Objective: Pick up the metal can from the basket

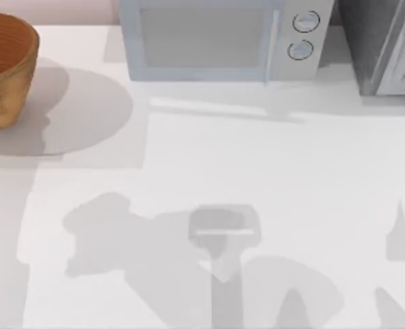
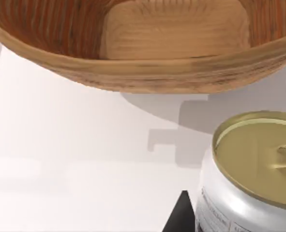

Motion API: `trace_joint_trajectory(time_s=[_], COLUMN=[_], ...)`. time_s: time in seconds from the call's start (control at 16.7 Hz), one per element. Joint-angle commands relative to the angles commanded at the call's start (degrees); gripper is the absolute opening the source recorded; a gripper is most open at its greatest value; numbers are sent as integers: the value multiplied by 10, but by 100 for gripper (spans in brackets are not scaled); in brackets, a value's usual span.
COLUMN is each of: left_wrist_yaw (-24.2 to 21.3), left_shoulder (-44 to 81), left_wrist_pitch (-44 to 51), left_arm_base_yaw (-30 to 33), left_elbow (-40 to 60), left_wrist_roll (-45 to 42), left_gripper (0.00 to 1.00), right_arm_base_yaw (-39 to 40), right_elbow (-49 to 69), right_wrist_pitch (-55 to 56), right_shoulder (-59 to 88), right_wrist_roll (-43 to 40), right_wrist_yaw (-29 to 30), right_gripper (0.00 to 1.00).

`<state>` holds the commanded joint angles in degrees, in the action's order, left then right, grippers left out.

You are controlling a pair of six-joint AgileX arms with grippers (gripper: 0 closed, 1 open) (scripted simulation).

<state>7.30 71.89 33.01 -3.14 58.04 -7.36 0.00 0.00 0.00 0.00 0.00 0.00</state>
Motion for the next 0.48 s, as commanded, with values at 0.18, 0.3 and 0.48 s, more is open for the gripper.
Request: trace_joint_trajectory(time_s=[0.18, 0.3, 0.48], left_wrist_yaw=[-1, -9, -28], left_shoulder=[-211, -344, -514], left_wrist_pitch=[-78, -131, -207], left_arm_base_yaw=[13, 20, 26], left_elbow=[-191, -299, -430], left_wrist_roll=[18, 31, 49], left_gripper=[0, 0, 0], right_arm_base_yaw=[0, 0, 0], right_elbow=[0, 0, 0], right_wrist_pitch=[0, 0, 0], right_shoulder=[0, 0, 0], right_wrist_roll=[0, 0, 0], right_wrist_yaw=[0, 0, 0], right_gripper=[100, 100, 100])
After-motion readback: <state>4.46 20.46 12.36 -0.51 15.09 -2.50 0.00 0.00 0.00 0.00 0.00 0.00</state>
